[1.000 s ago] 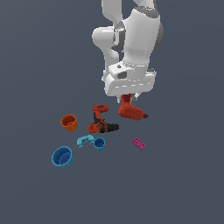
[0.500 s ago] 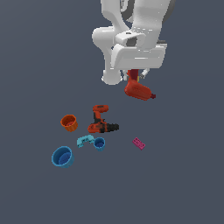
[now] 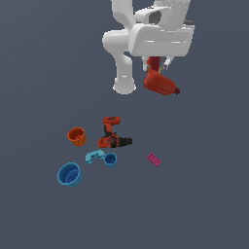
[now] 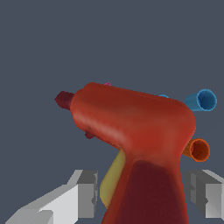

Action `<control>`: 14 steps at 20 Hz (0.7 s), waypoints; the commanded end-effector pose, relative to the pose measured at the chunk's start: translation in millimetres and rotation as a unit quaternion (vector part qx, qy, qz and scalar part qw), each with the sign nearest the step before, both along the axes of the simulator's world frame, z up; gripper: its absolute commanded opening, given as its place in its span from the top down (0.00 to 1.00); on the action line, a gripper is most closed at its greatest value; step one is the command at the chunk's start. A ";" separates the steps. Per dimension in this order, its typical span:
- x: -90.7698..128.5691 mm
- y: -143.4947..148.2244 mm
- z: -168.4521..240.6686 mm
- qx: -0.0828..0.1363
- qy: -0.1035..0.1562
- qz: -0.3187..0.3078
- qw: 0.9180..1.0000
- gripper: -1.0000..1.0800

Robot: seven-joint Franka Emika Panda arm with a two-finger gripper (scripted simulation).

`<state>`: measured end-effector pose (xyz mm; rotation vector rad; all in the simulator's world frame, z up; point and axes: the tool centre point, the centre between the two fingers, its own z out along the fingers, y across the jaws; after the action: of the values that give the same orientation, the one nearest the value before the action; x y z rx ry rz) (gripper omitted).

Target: Pick up a designated object from a clutter of objects.

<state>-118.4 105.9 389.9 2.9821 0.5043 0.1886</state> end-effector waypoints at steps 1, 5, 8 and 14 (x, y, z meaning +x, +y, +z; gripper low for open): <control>-3.4 2.4 9.4 0.000 -0.002 0.000 1.000 1.00; -5.8 4.0 14.5 0.000 -0.001 0.000 1.000 1.00; -5.6 3.6 12.0 0.000 0.000 0.000 1.000 1.00; -1.9 5.3 23.5 0.000 0.000 0.000 1.000 1.00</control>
<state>-122.0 110.5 407.3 2.9824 0.5040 0.1793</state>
